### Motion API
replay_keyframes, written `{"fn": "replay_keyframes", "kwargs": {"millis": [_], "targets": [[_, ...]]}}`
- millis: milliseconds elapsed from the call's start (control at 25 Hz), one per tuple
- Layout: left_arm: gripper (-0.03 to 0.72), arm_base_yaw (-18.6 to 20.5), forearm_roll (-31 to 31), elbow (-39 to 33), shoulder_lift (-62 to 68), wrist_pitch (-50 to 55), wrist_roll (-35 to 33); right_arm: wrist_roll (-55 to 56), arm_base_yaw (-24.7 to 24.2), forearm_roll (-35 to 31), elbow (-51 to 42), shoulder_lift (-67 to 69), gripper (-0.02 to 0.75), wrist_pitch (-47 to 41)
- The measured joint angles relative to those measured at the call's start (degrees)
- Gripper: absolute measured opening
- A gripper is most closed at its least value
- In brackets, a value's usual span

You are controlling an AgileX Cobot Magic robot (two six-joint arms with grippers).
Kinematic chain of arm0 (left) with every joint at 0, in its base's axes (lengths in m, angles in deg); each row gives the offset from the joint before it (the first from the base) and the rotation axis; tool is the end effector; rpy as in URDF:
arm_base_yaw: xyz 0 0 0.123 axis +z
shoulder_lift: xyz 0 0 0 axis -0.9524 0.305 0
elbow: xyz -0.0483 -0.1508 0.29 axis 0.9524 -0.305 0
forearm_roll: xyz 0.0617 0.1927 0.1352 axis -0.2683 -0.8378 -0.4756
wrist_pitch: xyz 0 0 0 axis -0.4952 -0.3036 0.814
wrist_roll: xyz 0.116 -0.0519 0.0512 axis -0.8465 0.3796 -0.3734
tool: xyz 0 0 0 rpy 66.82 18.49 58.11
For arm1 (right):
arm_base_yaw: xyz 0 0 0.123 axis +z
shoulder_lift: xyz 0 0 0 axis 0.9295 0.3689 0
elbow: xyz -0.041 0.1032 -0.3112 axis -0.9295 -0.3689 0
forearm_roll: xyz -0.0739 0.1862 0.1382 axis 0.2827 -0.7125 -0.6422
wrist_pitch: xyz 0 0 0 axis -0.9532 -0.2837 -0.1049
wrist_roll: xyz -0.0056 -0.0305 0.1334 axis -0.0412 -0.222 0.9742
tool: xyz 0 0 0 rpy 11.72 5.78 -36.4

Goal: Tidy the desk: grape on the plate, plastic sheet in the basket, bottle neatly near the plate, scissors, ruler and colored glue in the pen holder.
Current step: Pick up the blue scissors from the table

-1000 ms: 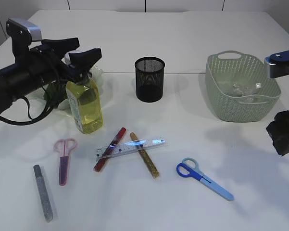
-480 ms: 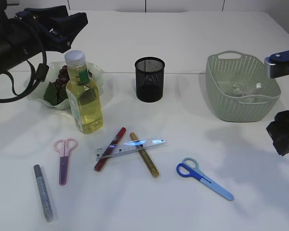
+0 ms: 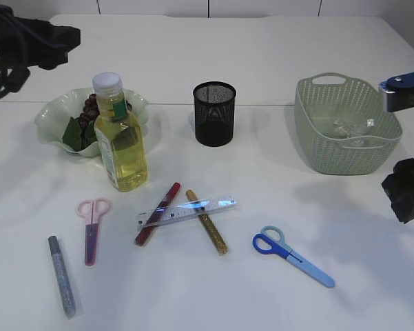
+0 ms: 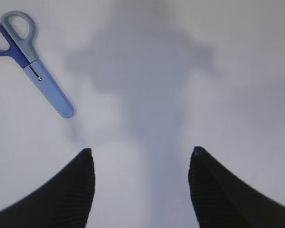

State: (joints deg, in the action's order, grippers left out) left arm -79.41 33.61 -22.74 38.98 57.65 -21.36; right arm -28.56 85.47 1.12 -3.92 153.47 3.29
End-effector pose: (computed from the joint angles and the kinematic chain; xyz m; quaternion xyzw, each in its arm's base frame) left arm 0.3970 -0.0855 0.3106 0.1554 0.7488 -0.1187 0.6333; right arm 0.2282 0.0512 0.2693 -0.1175 0.9824 -0.0429 0.1386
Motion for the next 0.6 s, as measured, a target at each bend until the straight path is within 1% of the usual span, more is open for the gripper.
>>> {"fn": "replay_keyframes", "kwargs": {"millis": [320,480,600], "targets": [[0.407,0.00,1.64,0.00,-11.27,22.48,1.02,0.00,0.00,0.00,0.00,0.00,0.489,0.00],[0.406,0.00,7.21,0.00,-17.00,34.61,1.14,0.00,0.00,0.00,0.00,0.00,0.489,0.00],[0.406,0.00,11.74,-0.10,-20.09,46.69,1.14,0.00,0.00,0.00,0.00,0.00,0.489,0.00]]}}
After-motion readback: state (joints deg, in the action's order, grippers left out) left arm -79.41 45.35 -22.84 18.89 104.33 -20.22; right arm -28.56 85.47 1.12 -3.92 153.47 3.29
